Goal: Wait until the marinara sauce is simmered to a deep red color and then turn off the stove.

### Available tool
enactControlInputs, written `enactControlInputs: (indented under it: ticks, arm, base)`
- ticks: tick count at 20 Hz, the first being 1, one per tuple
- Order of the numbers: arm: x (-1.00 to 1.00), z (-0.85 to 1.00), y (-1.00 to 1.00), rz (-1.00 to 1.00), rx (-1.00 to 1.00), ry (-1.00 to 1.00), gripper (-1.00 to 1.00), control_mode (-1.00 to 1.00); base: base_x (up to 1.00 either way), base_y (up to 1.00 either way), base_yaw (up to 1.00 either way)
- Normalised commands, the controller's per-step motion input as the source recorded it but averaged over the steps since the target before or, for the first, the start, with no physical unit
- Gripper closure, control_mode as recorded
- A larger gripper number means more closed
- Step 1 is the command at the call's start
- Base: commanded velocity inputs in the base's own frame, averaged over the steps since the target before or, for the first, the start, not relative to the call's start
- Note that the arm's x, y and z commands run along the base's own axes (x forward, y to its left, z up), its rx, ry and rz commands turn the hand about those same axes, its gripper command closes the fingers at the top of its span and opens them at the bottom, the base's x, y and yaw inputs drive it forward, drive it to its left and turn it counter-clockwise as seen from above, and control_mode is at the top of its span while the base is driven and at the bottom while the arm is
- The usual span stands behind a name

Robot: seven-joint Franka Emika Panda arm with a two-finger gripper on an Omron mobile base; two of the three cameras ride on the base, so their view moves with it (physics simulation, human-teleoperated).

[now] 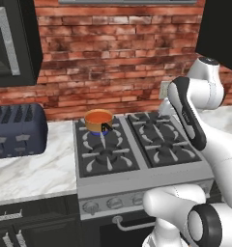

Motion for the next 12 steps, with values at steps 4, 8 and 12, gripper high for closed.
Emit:
enactControlInputs:
  ticks: [4,8,12]
  arm:
    - [0.0,0.0,0.0,0.0,0.0,0.0,-1.0,1.0]
    - [0.0,0.0,0.0,0.0,0.0,0.0,-1.0,1.0]
    - [0.0,0.0,0.0,0.0,0.0,0.0,-1.0,1.0]
  base:
    - [0.0,-0.29,0.0]
    - [0.0,-0.47,0.0]
    - [0.0,-0.71,0.0]
